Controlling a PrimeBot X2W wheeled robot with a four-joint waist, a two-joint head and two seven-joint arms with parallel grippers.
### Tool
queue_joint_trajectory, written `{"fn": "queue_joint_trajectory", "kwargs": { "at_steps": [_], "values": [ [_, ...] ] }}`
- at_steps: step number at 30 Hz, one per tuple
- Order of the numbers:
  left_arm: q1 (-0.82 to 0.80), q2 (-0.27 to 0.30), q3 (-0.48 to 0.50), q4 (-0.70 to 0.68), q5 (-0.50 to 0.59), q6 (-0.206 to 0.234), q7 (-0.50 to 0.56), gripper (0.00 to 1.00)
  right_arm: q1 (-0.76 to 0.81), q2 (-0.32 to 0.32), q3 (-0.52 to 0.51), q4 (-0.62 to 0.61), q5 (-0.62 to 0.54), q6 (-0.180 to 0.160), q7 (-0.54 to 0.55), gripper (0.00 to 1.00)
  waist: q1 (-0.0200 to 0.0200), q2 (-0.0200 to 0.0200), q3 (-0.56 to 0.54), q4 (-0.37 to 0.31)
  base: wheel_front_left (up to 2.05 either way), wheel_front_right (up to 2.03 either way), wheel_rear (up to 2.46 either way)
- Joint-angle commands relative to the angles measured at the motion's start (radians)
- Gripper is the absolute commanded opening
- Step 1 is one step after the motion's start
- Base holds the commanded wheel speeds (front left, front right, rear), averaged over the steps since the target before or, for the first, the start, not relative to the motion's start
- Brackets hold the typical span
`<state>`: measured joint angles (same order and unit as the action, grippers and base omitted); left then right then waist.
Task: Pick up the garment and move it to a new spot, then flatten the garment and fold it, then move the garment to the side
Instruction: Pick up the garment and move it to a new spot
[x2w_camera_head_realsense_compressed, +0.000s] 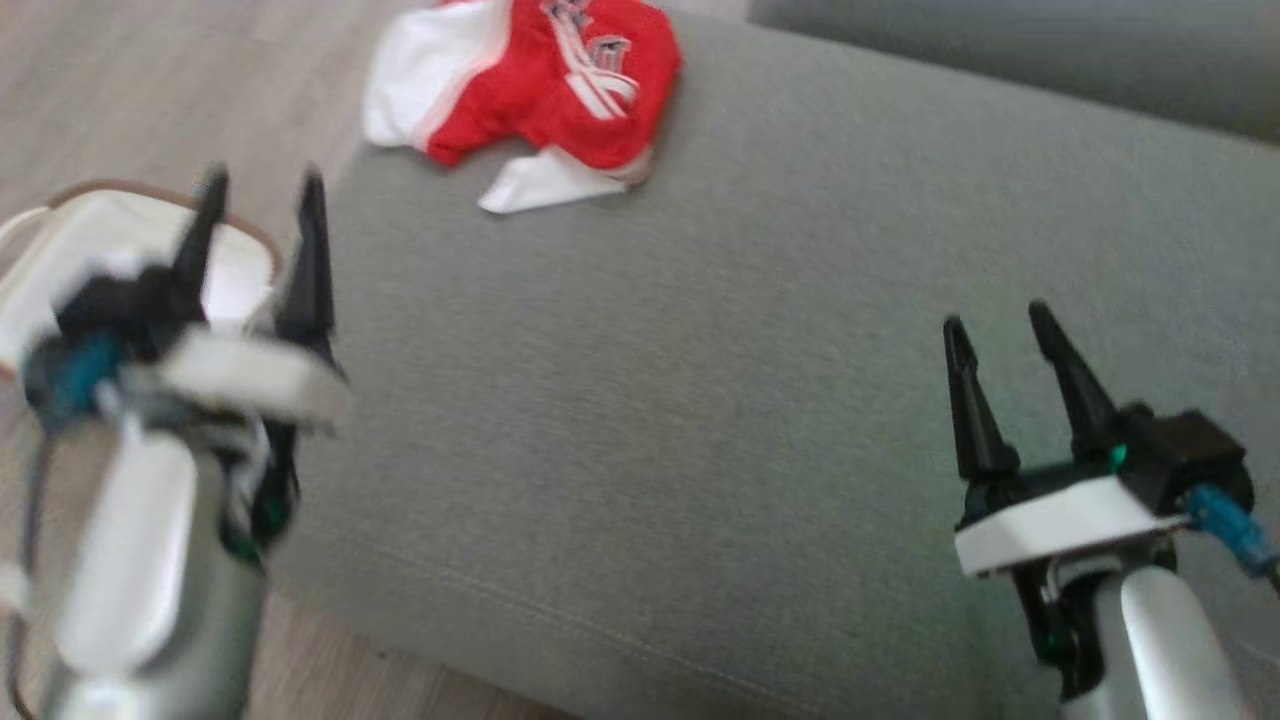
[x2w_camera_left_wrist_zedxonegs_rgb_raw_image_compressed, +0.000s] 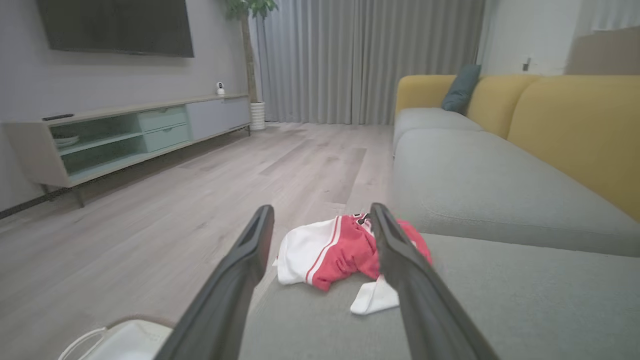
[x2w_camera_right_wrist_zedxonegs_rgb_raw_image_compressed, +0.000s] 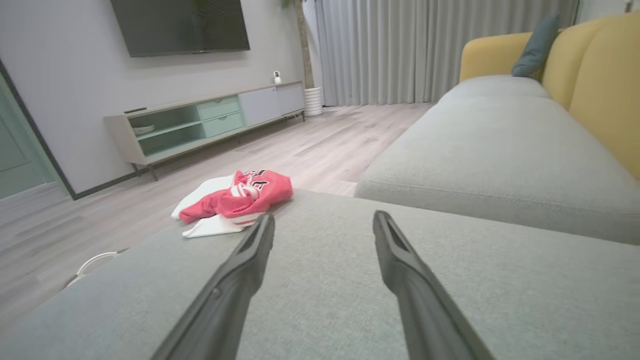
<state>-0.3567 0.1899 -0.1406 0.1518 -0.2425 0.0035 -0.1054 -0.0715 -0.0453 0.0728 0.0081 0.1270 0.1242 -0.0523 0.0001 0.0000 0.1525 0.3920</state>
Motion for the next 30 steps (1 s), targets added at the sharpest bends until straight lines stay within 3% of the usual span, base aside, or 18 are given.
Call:
{"fn": "queue_joint_trajectory", "kwargs": {
  "at_steps": [1, 9, 15, 21, 30],
  "values": [
    [-0.068, 0.037, 0.047, -0.022, -0.005, -0.008, 0.014, 1.00, -0.045, -0.005, 0.026, -0.041, -0.008, 0.007, 0.005, 1.00, -0.0001, 0.0000, 0.079, -0.078, 0.00, 0.00, 0.00],
    [-0.423, 0.143, 0.056, 0.162, -0.066, -0.088, 0.251, 1.00, -0.124, -0.005, 0.056, -0.091, -0.053, 0.007, 0.026, 1.00, -0.0001, 0.0000, 0.233, -0.222, 0.00, 0.00, 0.00],
    [-0.595, 0.168, 0.038, 0.310, -0.095, -0.106, 0.372, 1.00, -0.158, -0.005, 0.065, -0.132, -0.083, 0.007, 0.041, 1.00, -0.0001, 0.0000, 0.324, -0.297, 0.00, 0.00, 0.00],
    [-0.659, 0.193, 0.013, 0.464, -0.099, -0.110, 0.476, 1.00, -0.159, -0.005, 0.072, -0.163, -0.104, 0.007, 0.046, 1.00, -0.0001, 0.0000, 0.366, -0.341, 0.00, 0.00, 0.00],
    [-0.661, 0.164, 0.041, 0.647, -0.155, -0.097, 0.481, 1.00, -0.153, -0.005, 0.077, -0.220, -0.129, 0.007, 0.069, 1.00, -0.0001, 0.0000, 0.394, -0.370, 0.00, 0.00, 0.00]
  ]
}}
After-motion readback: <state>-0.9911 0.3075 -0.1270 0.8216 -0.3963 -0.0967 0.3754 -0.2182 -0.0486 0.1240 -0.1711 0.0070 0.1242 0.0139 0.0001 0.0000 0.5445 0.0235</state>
